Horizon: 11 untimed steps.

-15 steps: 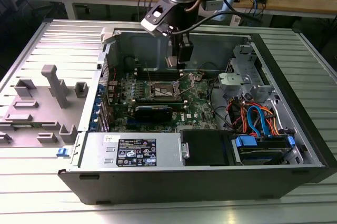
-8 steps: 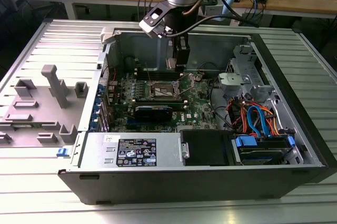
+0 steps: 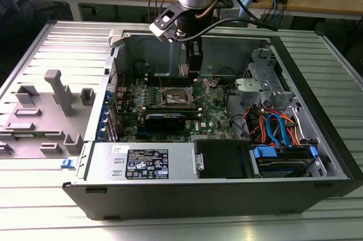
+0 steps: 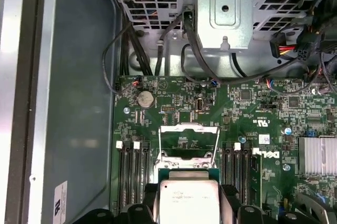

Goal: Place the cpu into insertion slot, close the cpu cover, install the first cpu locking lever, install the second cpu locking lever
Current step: 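Place the cpu into insertion slot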

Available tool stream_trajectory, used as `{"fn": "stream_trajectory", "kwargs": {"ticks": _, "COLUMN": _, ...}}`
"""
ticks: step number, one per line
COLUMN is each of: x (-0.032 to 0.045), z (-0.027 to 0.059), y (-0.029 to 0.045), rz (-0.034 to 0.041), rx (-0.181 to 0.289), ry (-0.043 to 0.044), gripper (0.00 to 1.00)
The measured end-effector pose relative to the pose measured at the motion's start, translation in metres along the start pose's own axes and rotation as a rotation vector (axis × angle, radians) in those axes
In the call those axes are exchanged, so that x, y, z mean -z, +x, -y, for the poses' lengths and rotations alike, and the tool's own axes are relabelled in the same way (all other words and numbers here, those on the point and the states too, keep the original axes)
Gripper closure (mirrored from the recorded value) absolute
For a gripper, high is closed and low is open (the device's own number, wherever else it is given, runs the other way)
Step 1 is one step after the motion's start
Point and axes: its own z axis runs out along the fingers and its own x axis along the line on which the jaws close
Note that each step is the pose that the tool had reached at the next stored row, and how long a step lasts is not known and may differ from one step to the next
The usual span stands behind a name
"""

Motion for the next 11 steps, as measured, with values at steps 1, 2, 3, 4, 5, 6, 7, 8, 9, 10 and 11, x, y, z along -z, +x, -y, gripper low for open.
{"fn": "stream_trajectory", "kwargs": {"ticks": 1, "x": -0.0017, "z": 0.0001, "y": 0.0, "rz": -0.0001, "rx": 0.0, "ry": -0.0002, "gripper": 0.46}}
{"fn": "stream_trajectory", "kwargs": {"ticks": 2, "x": -0.0052, "z": 0.0011, "y": 0.0001, "rz": -0.0004, "rx": 0.0, "ry": -0.001, "gripper": 0.46}}
{"fn": "stream_trajectory", "kwargs": {"ticks": 3, "x": -0.0072, "z": 0.0022, "y": 0.0001, "rz": -0.0007, "rx": 0.0, "ry": -0.0023, "gripper": 0.46}}
{"fn": "stream_trajectory", "kwargs": {"ticks": 4, "x": -0.0091, "z": 0.0035, "y": 0.0001, "rz": -0.0007, "rx": 0.0, "ry": -0.0054, "gripper": 0.46}}
{"fn": "stream_trajectory", "kwargs": {"ticks": 5, "x": -0.0112, "z": 0.0045, "y": 0.0002, "rz": -0.0006, "rx": 0.0, "ry": -0.0078, "gripper": 0.46}}
{"fn": "stream_trajectory", "kwargs": {"ticks": 6, "x": -0.0136, "z": 0.0051, "y": 0.0002, "rz": -0.0007, "rx": 0.0, "ry": -0.0103, "gripper": 0.46}}
{"fn": "stream_trajectory", "kwargs": {"ticks": 7, "x": -0.0155, "z": 0.0052, "y": 0.0002, "rz": -0.0006, "rx": 0.0, "ry": -0.0116, "gripper": 0.46}}
{"fn": "stream_trajectory", "kwargs": {"ticks": 8, "x": -0.017, "z": 0.0055, "y": 0.0003, "rz": -0.0005, "rx": 0.0, "ry": -0.0126, "gripper": 0.46}}
{"fn": "stream_trajectory", "kwargs": {"ticks": 9, "x": -0.0183, "z": 0.0057, "y": 0.0003, "rz": -0.0006, "rx": 0.0, "ry": -0.0137, "gripper": 0.46}}
{"fn": "stream_trajectory", "kwargs": {"ticks": 10, "x": -0.0197, "z": 0.0066, "y": 0.0003, "rz": -0.0005, "rx": 0.0, "ry": -0.0154, "gripper": 0.46}}
{"fn": "stream_trajectory", "kwargs": {"ticks": 11, "x": -0.021, "z": 0.0077, "y": 0.0004, "rz": -0.0008, "rx": 0.0, "ry": -0.0171, "gripper": 0.46}}
